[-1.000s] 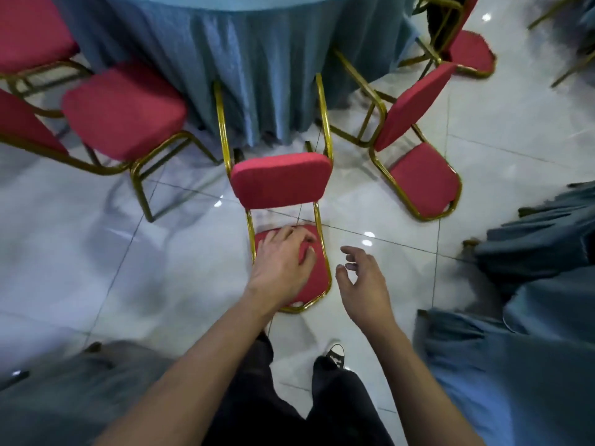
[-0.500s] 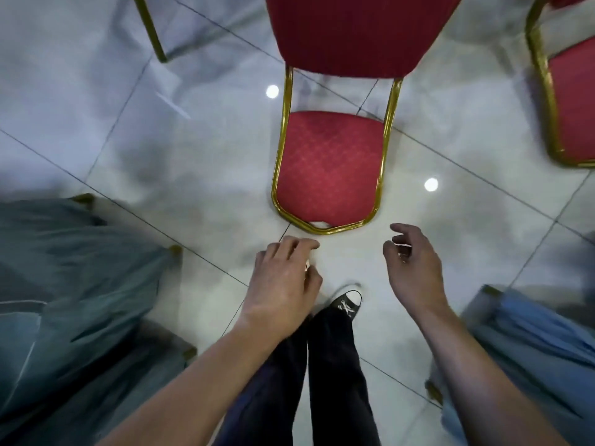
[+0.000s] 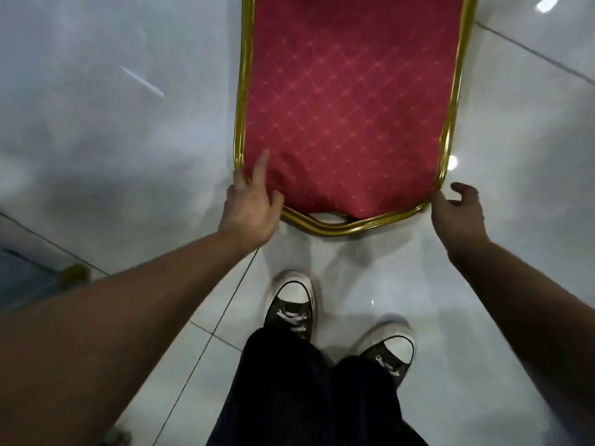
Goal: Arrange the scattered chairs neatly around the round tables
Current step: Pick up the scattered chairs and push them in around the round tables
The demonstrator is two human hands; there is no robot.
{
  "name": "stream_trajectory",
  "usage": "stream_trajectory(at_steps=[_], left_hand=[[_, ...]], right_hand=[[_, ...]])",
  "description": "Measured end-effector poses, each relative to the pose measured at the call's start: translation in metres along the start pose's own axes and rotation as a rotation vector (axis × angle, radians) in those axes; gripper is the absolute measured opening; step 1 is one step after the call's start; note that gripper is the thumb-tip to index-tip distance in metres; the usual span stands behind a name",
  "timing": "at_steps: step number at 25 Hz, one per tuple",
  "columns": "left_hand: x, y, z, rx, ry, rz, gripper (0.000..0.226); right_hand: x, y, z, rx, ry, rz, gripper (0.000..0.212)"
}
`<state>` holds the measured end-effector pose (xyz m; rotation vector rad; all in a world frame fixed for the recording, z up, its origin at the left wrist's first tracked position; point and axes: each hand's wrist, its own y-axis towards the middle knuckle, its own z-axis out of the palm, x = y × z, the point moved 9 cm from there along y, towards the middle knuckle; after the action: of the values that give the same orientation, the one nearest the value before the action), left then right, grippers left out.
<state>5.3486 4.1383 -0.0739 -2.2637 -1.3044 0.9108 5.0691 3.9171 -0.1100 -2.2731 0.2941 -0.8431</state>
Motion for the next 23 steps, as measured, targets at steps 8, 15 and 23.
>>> stream_trajectory(at_steps=[8,15,23], left_hand=[[0.041,0.062,0.014,0.022,-0.644,-0.208,0.072],[0.000,-0.061,-0.097,-0.011,-0.457,-0.219,0.083],[-0.126,-0.262,-0.303,-0.059,-0.512,-0.243,0.076]], right_hand=[[-0.003,0.057,0.027,0.018,0.281,0.250,0.084],[0.059,-0.074,-0.078,-0.057,0.115,0.133,0.058],[0.219,-0.261,-0.274,-0.059,-0.002,-0.157,0.046]])
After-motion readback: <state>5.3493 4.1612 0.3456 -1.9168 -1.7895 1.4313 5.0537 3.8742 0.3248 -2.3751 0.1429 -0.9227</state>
